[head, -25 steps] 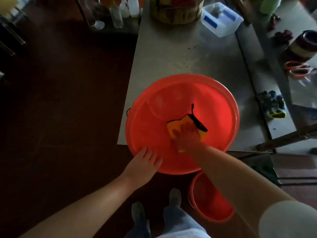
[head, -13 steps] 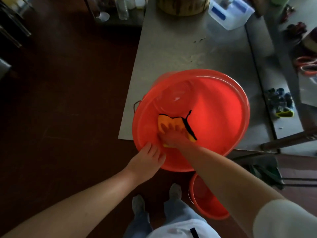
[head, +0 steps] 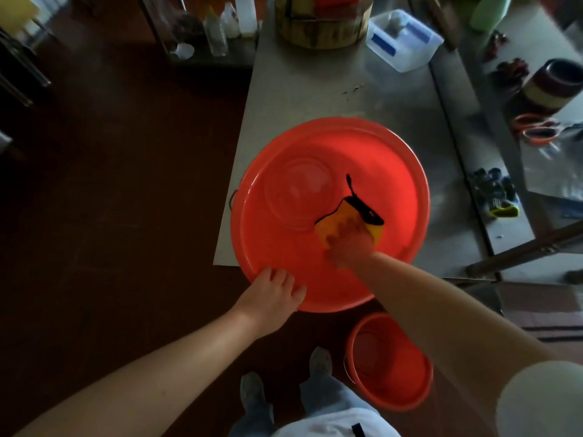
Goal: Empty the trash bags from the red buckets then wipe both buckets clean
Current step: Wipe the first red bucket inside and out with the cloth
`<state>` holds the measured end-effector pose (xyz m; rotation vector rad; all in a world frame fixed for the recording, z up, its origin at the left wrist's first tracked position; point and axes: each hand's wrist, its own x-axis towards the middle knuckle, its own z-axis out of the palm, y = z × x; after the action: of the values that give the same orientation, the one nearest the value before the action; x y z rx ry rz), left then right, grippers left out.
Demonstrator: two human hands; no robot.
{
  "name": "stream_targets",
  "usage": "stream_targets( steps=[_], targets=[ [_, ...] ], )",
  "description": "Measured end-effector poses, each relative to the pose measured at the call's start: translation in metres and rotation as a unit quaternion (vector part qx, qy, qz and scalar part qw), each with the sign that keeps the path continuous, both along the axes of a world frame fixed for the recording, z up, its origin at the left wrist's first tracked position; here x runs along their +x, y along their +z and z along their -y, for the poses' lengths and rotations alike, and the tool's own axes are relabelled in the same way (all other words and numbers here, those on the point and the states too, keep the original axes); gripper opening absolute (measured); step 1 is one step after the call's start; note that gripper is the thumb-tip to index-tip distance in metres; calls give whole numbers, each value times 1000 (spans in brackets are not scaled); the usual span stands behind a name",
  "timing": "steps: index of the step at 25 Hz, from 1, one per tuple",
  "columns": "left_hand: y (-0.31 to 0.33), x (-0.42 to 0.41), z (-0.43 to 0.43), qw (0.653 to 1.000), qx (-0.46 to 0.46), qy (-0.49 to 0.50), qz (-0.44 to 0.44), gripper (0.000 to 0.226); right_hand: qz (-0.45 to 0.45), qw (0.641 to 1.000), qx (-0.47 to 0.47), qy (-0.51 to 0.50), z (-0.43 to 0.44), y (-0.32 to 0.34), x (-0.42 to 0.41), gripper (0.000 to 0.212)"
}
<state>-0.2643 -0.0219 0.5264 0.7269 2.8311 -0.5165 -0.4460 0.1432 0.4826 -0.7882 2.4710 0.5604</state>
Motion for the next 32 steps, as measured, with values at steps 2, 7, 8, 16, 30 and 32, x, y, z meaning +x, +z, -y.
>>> stream_targets(
  steps=[2, 7, 8, 16, 30, 32],
  targets=[
    [1, 0, -2, 1000, -2, -8, 0, 50, 94, 994, -28, -54, 26, 0, 30, 62],
    [-5, 7, 2, 1000, -4, -4, 1, 53, 98, 995, -27, -2, 22, 2, 49, 64],
    [-6, 8, 4, 1000, -4, -4, -3, 54, 61, 998, 14, 5, 9, 6, 41, 65],
    [4, 4, -1, 999, -23, -40, -9, 47, 35, 996, 24, -74, -16, 13, 60, 63],
    [9, 14, 18, 994, -60, -86, -28, 41, -13, 994, 28, -107, -37, 32, 98, 61],
    [11, 12, 17, 993, -70, -91, -32, 39, 49, 990, -10, -131, -15, 28, 118, 61]
  ],
)
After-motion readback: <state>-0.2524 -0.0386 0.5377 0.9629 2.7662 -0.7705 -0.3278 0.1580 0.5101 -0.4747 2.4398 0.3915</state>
